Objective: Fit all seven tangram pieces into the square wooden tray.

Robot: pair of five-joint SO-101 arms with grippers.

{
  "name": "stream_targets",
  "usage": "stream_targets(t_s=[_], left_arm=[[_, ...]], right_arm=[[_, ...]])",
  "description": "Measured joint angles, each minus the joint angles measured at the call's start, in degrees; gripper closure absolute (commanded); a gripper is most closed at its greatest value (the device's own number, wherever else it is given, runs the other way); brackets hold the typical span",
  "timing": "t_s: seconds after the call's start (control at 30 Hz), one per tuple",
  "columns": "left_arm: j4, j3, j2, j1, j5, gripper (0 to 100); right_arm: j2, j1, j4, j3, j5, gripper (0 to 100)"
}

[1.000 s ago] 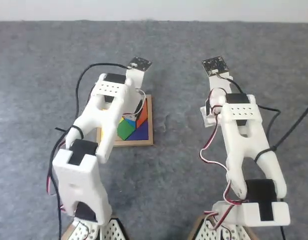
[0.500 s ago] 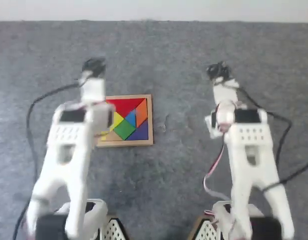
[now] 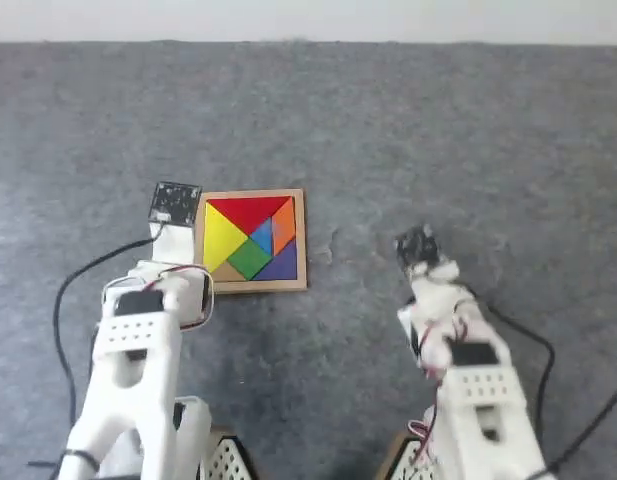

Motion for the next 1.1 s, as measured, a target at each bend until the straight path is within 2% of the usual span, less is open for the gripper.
stream_targets(t_s=[0.13,0.4,0.7,0.8,1.0,1.1], left_arm=[[-1.23,3.52,-5.63,0.00,-0.18,99],[-1.41,12.92,-19.43,0.00,-0.26,99],[-0.53,25.05,-41.41,0.00,-0.26,99],[6.77,25.14,-49.32,0.00,-0.26,99],[26.20,25.05,-62.42,0.00,-0.26,99],[30.33,24.97,-64.79,0.00,-0.26,99]], right_arm=[[-10.81,1.32,0.97,2.64,-0.09,99.1],[-25.32,1.41,21.45,3.16,0.00,99.1],[-39.56,1.41,42.81,2.99,0.00,99.1],[-42.64,1.41,46.33,2.90,0.00,99.1],[-42.90,1.41,46.86,2.90,0.00,99.1],[-42.90,1.41,46.86,2.90,0.00,99.1]])
